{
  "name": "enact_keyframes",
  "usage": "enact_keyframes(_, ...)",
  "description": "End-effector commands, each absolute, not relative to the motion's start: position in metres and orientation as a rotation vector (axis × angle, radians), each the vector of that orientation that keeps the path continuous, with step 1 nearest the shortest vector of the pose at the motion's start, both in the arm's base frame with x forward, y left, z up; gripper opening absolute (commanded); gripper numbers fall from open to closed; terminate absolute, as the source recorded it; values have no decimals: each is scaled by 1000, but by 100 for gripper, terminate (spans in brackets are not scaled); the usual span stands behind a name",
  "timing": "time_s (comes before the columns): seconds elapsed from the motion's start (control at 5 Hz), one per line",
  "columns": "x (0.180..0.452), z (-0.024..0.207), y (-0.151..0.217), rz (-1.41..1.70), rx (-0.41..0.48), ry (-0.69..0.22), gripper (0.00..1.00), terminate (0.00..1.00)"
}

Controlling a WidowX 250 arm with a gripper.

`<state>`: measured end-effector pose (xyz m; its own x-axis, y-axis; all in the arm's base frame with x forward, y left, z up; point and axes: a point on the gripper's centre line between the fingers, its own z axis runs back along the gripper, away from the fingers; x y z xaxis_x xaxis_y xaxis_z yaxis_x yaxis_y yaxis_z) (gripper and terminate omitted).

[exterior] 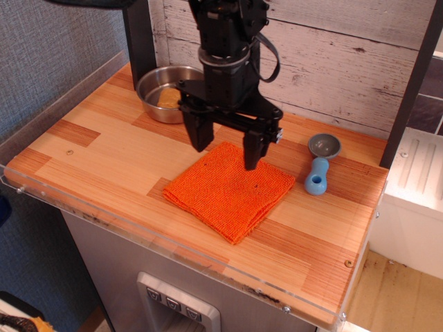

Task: Slide the cloth closer to the spoon.

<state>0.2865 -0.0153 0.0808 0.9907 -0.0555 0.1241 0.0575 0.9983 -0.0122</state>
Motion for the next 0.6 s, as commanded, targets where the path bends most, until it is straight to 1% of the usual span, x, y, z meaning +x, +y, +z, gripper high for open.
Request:
enact_keyframes(0.0, 276, 92, 4, -36, 0, -110, 100, 0)
enact_keyframes(0.2, 276, 92, 4, -36, 0, -110, 100, 0)
enact_keyframes(0.4, 276, 92, 4, -36, 0, -110, 100, 100)
